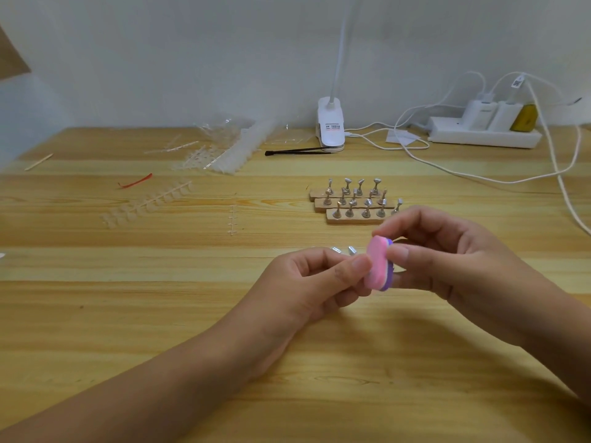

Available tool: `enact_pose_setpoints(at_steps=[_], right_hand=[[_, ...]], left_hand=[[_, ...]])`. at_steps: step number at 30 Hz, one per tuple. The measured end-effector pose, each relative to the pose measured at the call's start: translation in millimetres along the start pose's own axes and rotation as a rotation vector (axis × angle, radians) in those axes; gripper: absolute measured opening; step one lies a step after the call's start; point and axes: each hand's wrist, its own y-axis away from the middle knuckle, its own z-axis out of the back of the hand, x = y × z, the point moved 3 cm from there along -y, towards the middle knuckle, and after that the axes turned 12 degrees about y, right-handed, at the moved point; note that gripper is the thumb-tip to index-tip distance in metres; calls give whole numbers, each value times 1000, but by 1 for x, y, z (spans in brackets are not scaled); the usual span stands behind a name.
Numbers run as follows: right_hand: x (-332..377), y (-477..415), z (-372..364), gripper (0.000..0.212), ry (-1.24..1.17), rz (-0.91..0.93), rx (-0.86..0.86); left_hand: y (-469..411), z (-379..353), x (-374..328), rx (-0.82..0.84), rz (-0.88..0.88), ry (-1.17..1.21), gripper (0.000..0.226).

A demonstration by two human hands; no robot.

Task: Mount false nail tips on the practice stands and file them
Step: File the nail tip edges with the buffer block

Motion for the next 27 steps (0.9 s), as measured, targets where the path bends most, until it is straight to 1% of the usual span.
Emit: enact_pose_setpoints(at_steps=[4, 7, 9, 11, 12, 15, 16, 19, 20, 24, 27], right_hand=[[4, 1, 0, 41, 27, -5, 47], [3, 1, 3, 28, 20, 4, 5], [4, 2, 0, 24, 20, -5, 84], [3, 3, -3, 30, 22, -13, 162], [3, 3, -2, 33, 19, -9, 145], [-1, -1, 5, 43, -6, 12, 11], [-1, -1, 6, 45, -11, 7, 5], [1, 1, 1, 38, -8, -20, 134], [2, 1, 0, 37, 1, -15, 144], [1, -1, 5, 42, 16, 23, 2], [2, 1, 0, 38, 17, 8, 93]], left_hand=[[1, 0, 3, 20, -30, -51, 20], [1, 0, 3, 21, -35, -53, 20], [0, 1, 3, 16, -33, -51, 21], [0, 2, 4, 8, -33, -32, 20], [-1, 2, 4, 5, -34, -17, 19], [-1, 2, 4, -2, -31, -14, 21], [-1, 2, 4, -4, -31, -24, 21], [-1, 1, 5, -15, -35, -10, 20], [-1, 2, 4, -21, -33, -3, 20], [-1, 1, 4, -46, -26, 7, 10], [0, 0, 3, -40, -42, 12, 13]])
